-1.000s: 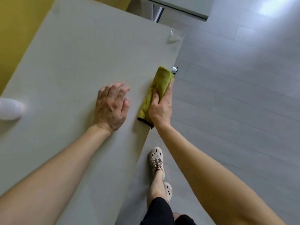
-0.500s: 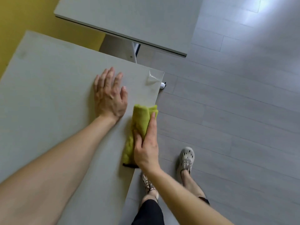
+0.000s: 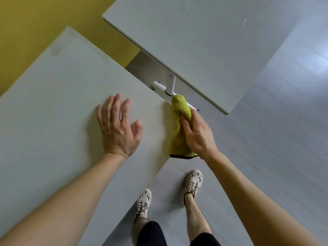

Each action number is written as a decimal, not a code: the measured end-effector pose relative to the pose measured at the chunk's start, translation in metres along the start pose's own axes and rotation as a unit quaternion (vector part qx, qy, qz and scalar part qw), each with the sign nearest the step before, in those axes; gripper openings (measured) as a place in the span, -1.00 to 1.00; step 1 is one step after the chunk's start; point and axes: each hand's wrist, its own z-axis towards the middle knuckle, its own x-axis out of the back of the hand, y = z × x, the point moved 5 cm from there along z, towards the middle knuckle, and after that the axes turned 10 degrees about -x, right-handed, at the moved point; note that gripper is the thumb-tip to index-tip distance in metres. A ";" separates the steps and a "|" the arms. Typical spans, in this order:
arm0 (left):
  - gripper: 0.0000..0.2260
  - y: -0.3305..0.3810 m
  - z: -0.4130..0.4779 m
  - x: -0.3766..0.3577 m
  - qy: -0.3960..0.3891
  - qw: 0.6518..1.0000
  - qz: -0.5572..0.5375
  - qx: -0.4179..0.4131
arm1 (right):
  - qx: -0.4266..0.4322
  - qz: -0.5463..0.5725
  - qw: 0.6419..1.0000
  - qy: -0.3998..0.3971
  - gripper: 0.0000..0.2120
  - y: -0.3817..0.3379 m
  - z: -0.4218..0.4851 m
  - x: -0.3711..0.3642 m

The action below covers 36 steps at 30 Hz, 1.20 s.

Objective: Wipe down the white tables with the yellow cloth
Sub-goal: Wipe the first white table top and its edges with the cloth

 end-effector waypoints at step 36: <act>-0.33 -0.147 0.076 -0.003 -0.079 0.964 0.058 0.245 | 0.200 -0.147 0.959 -0.136 -0.34 -0.171 0.117 -0.078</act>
